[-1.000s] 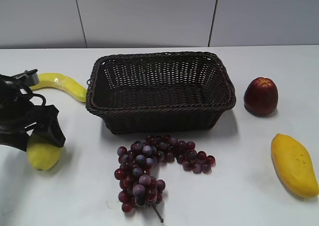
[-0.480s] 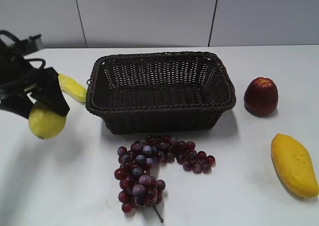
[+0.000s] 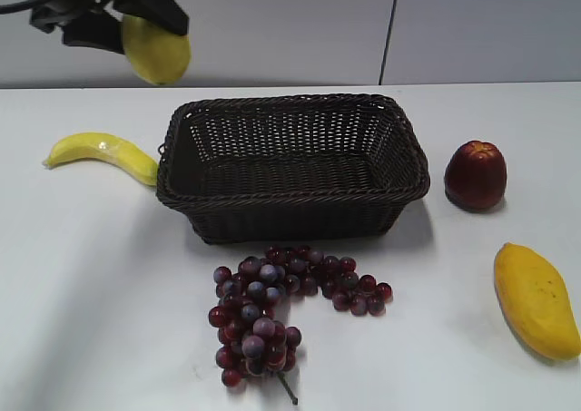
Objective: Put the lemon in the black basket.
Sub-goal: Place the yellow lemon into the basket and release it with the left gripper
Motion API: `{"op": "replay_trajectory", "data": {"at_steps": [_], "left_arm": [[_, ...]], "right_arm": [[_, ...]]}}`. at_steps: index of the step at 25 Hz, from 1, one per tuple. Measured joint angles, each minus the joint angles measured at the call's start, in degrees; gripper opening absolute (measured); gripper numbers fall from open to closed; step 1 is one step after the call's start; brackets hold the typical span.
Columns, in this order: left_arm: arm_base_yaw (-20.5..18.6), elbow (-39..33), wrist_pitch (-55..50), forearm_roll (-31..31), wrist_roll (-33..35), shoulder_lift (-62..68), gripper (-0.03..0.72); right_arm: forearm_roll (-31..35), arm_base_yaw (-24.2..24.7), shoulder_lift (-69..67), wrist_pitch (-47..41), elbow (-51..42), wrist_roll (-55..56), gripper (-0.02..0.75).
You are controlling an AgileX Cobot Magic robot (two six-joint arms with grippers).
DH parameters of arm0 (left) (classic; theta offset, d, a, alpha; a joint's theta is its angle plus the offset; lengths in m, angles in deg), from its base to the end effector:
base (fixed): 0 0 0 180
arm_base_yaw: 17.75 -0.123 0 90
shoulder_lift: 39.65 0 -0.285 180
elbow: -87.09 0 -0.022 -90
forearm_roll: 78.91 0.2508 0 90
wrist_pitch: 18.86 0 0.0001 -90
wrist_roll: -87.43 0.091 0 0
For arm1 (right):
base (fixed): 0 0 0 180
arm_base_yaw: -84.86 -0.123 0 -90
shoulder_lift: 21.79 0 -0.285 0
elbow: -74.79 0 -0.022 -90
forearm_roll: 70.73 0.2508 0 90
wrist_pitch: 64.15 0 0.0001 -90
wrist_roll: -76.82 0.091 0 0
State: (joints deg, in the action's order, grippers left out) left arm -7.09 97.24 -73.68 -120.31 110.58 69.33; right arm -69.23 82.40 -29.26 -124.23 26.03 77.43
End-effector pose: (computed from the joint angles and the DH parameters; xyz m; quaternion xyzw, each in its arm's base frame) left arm 0.3713 -0.1200 0.3125 0.1381 0.9100 -0.3026 0.2476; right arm -0.0049 0.0019 0.2773 -0.0142 0.8493 0.0272 0.5270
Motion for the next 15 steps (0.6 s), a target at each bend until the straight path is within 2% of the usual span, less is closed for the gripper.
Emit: {"op": "replay_trajectory", "data": {"at_steps": [8,11,15], "left_arm": [[13.36,0.09,11.22,0.08,2.12,7.40,0.559],[16.07,0.09,14.25,1.21,2.12,11.65,0.559],[17.32,0.09,16.59,1.90,2.18,15.44,0.578]], "right_arm": [[0.00,0.00,0.00,0.00,0.00,0.00,0.553],[0.00,0.00,0.00,0.00,0.00,0.00,0.553],[0.00,0.00,0.00,0.00,0.00,0.00,0.553]]}}
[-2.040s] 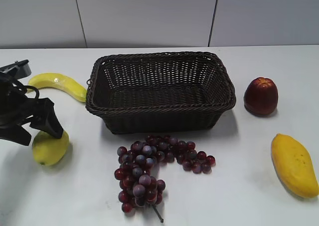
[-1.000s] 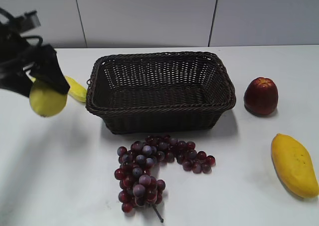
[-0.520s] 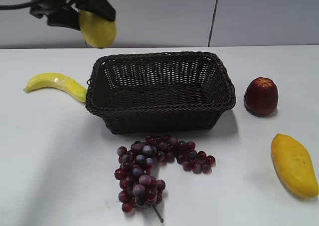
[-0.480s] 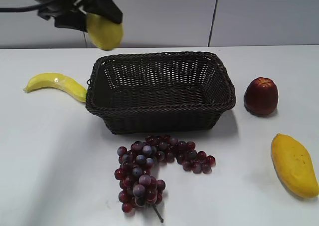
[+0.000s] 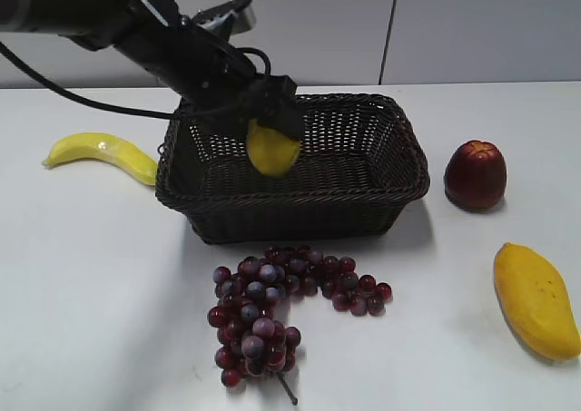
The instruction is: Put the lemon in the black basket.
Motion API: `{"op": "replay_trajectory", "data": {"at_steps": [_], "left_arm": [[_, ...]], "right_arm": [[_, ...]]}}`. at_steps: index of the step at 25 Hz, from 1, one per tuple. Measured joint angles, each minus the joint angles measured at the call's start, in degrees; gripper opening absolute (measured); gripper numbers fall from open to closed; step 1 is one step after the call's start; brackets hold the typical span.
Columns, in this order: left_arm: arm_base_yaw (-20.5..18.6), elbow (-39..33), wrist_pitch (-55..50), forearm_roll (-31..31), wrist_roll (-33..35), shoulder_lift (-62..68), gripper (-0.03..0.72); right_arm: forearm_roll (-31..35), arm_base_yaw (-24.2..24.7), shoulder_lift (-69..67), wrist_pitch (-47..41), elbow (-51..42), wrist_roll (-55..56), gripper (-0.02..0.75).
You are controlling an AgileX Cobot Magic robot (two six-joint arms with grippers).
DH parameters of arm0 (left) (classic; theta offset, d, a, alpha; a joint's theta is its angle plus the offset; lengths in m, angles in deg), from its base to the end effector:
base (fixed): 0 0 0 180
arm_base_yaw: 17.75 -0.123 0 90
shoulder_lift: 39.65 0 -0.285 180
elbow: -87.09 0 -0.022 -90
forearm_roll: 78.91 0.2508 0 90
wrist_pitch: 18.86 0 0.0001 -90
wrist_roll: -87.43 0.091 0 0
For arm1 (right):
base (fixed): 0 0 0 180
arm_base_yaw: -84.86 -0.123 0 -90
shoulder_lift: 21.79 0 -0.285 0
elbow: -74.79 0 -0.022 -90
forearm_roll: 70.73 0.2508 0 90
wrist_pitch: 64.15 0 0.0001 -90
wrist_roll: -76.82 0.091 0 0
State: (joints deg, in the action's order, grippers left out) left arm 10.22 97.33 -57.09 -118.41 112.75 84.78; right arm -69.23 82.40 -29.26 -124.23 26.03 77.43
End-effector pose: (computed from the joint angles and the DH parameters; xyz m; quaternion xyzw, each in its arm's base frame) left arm 0.3773 -0.2410 0.2064 0.2240 0.9102 -0.2715 0.2181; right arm -0.0049 0.0019 0.2773 -0.0142 0.8493 0.0272 0.5270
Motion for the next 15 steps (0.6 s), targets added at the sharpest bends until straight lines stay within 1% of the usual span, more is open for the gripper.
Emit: {"op": "replay_trajectory", "data": {"at_steps": [2,4,6,9,12,15], "left_arm": [[0.06,0.00,0.96,0.12,0.00,0.41,0.634],[0.06,0.00,1.88,0.12,0.00,0.20,0.655],[0.00,0.14,1.53,0.55,0.00,-0.60,0.659],[0.00,0.33,-0.54,2.97,0.00,-3.74,0.660],[0.00,0.74,-6.06,6.53,0.00,-8.96,0.653],[-0.33,1.00,-13.47,10.06,-0.38,-15.28,0.624]], "right_arm": [[0.00,0.00,0.00,0.00,0.00,0.00,0.553],[0.00,0.00,0.00,0.00,0.00,0.00,0.553],[0.00,0.00,0.00,0.00,0.00,0.00,0.553],[0.00,0.00,0.00,0.00,0.00,0.00,0.553],[0.00,0.00,0.00,0.00,0.00,0.00,0.553],[0.00,0.00,0.00,0.00,0.00,0.00,0.553]]}}
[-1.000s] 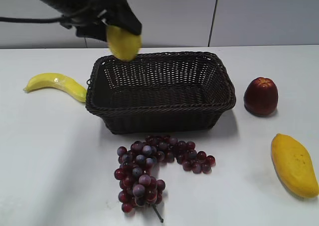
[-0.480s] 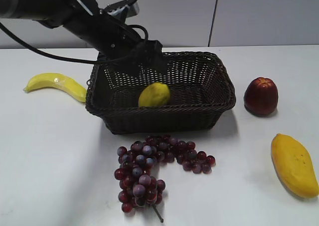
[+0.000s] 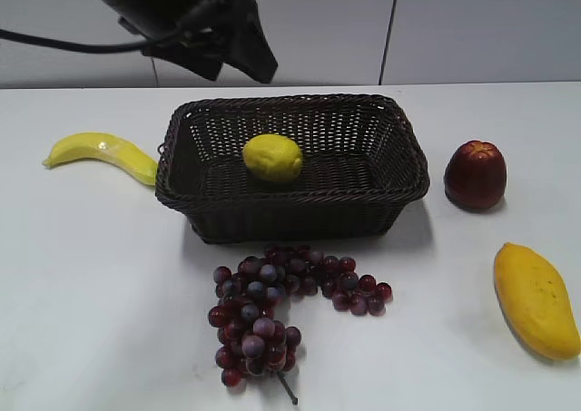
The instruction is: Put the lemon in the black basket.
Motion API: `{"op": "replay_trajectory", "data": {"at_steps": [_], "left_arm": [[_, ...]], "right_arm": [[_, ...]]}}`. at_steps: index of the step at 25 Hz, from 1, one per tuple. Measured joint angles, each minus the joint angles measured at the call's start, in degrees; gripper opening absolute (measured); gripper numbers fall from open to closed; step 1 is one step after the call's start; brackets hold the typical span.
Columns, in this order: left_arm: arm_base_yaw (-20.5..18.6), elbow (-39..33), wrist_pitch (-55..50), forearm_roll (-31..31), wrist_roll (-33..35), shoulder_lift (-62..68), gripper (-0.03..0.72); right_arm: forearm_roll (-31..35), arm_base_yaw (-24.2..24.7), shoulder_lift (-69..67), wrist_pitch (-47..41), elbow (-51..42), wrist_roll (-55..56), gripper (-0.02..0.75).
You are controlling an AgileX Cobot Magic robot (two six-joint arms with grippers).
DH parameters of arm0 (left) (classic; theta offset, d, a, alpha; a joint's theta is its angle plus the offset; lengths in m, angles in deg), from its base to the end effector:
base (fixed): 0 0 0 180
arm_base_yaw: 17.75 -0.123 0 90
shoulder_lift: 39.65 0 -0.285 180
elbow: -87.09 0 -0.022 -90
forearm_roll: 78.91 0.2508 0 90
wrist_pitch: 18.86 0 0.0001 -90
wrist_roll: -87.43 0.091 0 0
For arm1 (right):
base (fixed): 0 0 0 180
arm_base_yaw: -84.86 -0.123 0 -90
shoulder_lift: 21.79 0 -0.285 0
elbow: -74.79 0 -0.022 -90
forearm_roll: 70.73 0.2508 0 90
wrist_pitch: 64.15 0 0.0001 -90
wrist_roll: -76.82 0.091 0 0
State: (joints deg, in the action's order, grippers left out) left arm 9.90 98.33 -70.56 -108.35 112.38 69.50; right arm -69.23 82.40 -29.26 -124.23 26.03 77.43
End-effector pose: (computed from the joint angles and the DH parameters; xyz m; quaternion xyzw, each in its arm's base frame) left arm 0.3311 -0.2131 0.3101 0.3242 0.8809 -0.2396 0.2479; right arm -0.0049 0.0019 0.2773 -0.0142 0.8493 0.0272 0.5270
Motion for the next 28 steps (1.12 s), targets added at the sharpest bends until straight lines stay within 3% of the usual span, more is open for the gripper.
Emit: {"op": "replay_trajectory", "data": {"at_steps": [7,15,28], "left_arm": [[-2.37,0.11,-16.44,8.19,-5.83,-12.90,0.582],[-2.56,-4.40,-17.97,20.93,-16.43,-23.40,0.578],[-2.60,-42.22,-18.26,26.60,-19.44,-51.70,0.574]], "right_arm": [[0.00,0.00,0.00,0.00,0.00,0.00,0.553],[0.00,0.00,0.00,0.00,0.00,0.00,0.553],[0.00,0.00,0.00,0.00,0.00,0.00,0.553]]}}
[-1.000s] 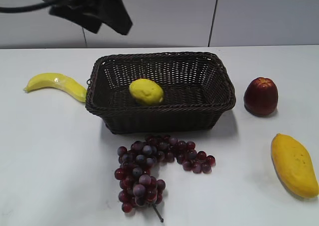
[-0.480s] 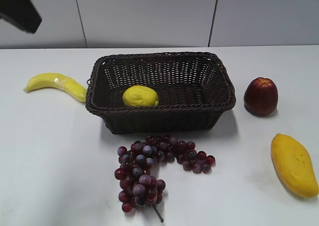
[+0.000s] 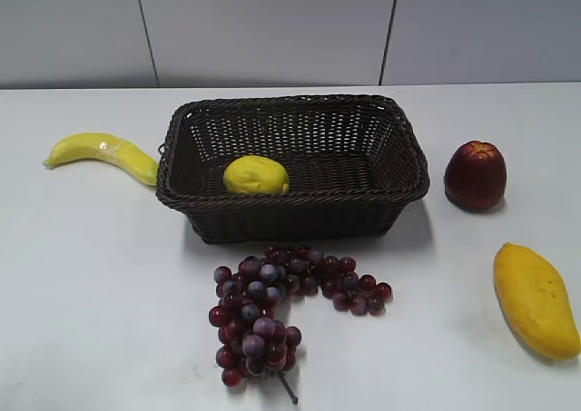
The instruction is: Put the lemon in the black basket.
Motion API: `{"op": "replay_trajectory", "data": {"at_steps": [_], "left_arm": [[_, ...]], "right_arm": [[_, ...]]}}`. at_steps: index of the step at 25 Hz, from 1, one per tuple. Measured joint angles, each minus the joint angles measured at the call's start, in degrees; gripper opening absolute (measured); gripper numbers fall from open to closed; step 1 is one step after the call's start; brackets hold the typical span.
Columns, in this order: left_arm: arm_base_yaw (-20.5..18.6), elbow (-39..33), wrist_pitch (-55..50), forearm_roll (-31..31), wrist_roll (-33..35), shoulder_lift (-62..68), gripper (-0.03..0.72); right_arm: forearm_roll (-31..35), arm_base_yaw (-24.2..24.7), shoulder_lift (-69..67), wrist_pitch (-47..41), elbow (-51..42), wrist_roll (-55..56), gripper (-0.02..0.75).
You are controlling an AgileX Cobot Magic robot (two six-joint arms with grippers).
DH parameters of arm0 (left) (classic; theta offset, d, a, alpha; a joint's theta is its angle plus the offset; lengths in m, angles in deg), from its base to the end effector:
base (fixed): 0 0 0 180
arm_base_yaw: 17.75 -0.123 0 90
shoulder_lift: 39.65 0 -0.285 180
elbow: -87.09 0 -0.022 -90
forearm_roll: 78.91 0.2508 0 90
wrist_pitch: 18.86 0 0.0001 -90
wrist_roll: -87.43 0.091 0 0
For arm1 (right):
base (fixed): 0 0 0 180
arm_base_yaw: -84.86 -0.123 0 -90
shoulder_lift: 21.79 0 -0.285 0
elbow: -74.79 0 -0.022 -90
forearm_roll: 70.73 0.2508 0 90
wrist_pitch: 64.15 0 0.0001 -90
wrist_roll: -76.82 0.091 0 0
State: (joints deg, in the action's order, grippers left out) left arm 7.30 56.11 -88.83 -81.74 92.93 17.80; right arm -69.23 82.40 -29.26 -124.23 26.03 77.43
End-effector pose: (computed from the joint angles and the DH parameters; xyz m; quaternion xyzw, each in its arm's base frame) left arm 0.1161 -0.0589 0.3076 0.2549 0.9483 -0.0558 0.1805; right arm -0.0049 0.0019 0.2773 -0.0142 0.8493 0.0272 0.5270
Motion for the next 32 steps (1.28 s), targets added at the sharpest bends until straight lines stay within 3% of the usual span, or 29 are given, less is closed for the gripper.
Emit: {"op": "replay_trajectory", "data": {"at_steps": [12,17,29,32], "left_arm": [[0.00,-16.05,1.53,0.00,-0.06,-29.22,0.601],[0.00,-18.37,6.46,-0.91,-0.06,-30.66,0.600],[-0.01,-18.38,7.33,-1.19,-0.06,-30.78,0.588],[-2.02,-18.38,7.39,-1.39,-0.06,-32.41,0.588]], "right_arm": [[0.00,0.00,0.00,0.00,0.00,0.00,0.553],[0.00,0.00,0.00,0.00,0.00,0.00,0.553],[0.00,0.00,0.00,0.00,0.00,0.02,0.553],[0.00,0.00,0.00,0.00,0.00,0.02,0.553]]}}
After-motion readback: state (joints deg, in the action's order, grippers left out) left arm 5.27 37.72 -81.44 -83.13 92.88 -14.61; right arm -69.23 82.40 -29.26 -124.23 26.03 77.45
